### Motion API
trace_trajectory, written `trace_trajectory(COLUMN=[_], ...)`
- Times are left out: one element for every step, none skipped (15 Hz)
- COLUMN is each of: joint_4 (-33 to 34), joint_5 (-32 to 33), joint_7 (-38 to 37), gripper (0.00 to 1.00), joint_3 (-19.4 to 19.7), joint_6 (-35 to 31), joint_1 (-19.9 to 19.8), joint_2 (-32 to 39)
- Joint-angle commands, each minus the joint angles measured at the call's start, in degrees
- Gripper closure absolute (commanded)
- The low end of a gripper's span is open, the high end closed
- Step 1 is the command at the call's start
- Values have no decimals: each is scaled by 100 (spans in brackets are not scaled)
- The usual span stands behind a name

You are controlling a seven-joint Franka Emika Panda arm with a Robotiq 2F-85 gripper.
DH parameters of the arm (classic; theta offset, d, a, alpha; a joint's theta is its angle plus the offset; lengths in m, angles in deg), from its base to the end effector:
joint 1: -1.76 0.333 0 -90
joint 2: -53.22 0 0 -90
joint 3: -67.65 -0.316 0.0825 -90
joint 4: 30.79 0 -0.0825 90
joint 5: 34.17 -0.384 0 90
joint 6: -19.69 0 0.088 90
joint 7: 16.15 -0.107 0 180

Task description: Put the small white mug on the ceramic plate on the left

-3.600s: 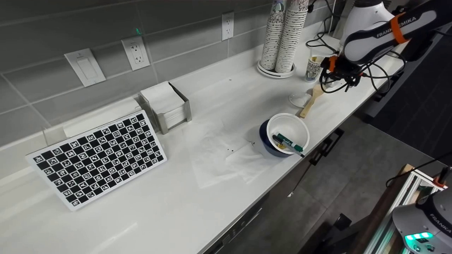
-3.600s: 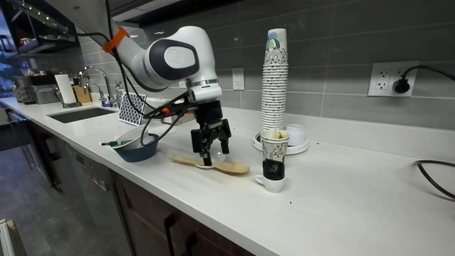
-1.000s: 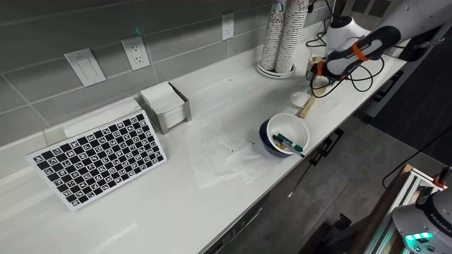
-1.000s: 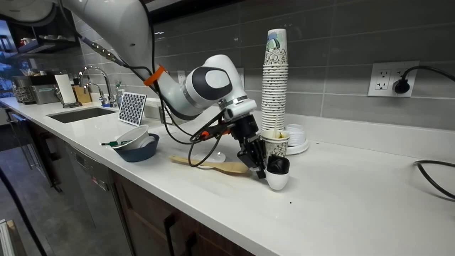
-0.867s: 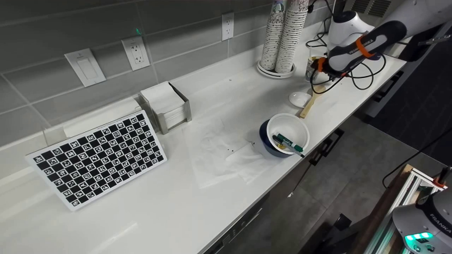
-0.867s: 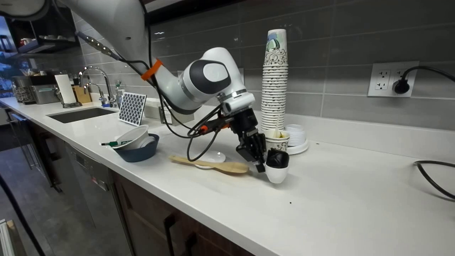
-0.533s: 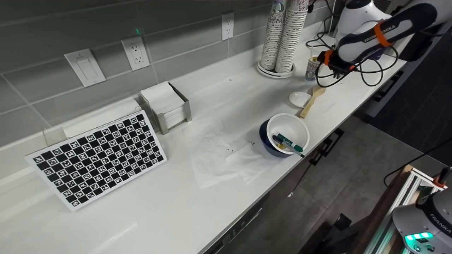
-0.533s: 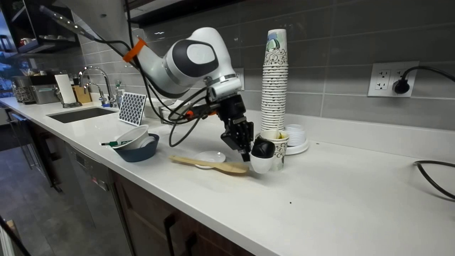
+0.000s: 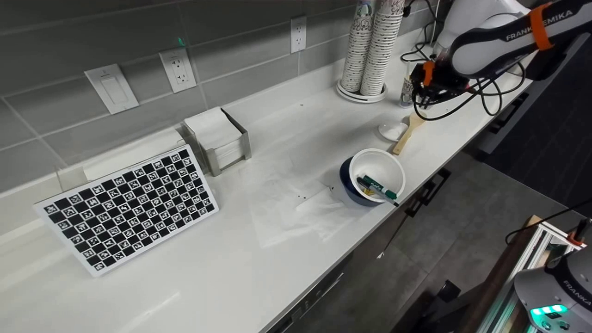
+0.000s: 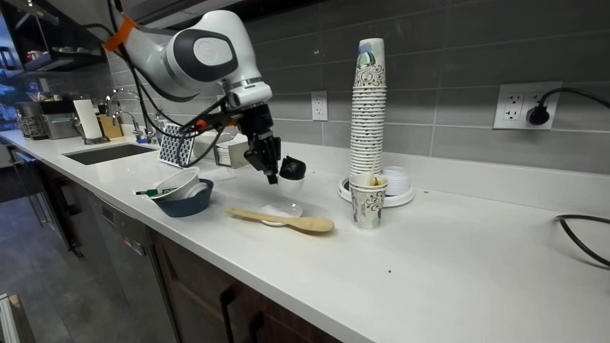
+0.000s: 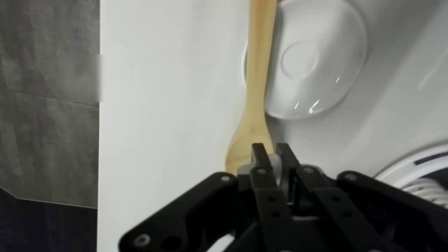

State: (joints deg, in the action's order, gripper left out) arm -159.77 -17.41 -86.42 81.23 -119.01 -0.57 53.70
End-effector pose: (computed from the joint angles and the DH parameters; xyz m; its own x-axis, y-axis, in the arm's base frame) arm 0.5173 -0.1487 0.3767 0.2528 -0.9327 0.2572 -0.9602 -0.2746 -0.0520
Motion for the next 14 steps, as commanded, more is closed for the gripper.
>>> trace_trajectory(joint_4=[-479, -514, -272, -333, -371, -400, -421, -390, -381, -377, -370, -354, -341, -321], joint_5=[-513, -544, -344, -392, -410, -414, -415, -62, -72, 7, 64, 167, 273, 461], joint_7=[1081, 1360, 810, 993, 1088, 1147, 1185, 672, 543, 278, 88, -150, -363, -628], gripper=[96, 97, 89, 89, 89, 89, 97, 97, 97, 97, 97, 97, 97, 97], joint_3=[-468, -551, -586, -659, -694, -701, -699, -767, -812, -867, -906, -934, -958, -969], joint_6=[171, 198, 109, 145, 164, 164, 164, 150, 96, 19, -58, -144, -222, -356], joint_1=[-51, -64, -178, -174, -175, -180, -190, -244, -239, -245, -239, -232, -224, -230], joint_2=[-666, -738, -386, -472, -530, -564, -577, -492, -440, -395, -344, -290, -239, -159])
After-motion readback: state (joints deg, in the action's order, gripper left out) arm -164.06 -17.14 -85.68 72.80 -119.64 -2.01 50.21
